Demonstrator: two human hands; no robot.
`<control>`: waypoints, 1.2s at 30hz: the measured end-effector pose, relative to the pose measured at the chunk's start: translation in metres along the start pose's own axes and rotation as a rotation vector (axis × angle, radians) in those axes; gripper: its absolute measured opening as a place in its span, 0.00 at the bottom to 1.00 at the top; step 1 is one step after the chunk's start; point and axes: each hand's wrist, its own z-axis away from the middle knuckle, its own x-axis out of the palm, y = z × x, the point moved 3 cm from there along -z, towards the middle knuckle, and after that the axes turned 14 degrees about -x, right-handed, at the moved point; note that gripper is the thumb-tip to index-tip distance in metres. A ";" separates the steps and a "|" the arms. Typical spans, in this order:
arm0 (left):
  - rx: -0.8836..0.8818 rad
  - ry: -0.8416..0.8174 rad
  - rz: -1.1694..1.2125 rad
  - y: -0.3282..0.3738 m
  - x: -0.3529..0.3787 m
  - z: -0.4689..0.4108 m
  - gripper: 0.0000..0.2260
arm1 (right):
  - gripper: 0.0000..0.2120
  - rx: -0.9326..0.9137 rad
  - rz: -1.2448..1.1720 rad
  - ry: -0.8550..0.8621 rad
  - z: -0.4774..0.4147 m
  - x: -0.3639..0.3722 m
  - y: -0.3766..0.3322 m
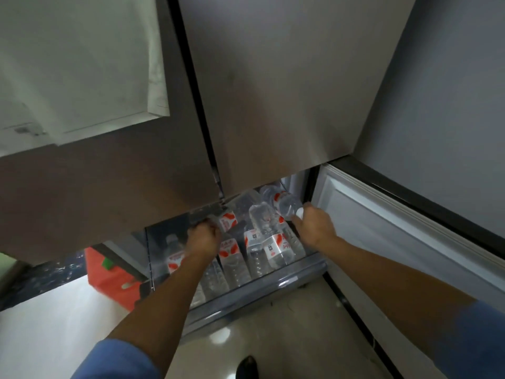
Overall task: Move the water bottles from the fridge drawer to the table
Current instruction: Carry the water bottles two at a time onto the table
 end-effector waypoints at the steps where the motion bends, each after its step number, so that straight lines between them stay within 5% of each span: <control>1: -0.020 -0.016 -0.030 -0.004 0.004 0.002 0.11 | 0.16 -0.020 0.009 0.004 0.004 -0.003 0.001; 6: -0.074 -0.024 -0.152 -0.028 0.020 -0.005 0.22 | 0.20 -0.123 -0.036 0.029 0.021 -0.005 0.007; 10: -0.058 -0.078 0.023 -0.027 0.025 -0.014 0.16 | 0.24 -0.109 -0.060 0.050 0.027 0.005 0.013; 20: 0.074 -0.111 -0.004 -0.026 0.034 -0.013 0.12 | 0.28 0.008 -0.170 0.077 0.016 0.023 0.018; 36: 0.297 0.487 -0.061 0.018 -0.065 0.086 0.14 | 0.19 -0.184 0.136 0.182 0.024 -0.059 0.001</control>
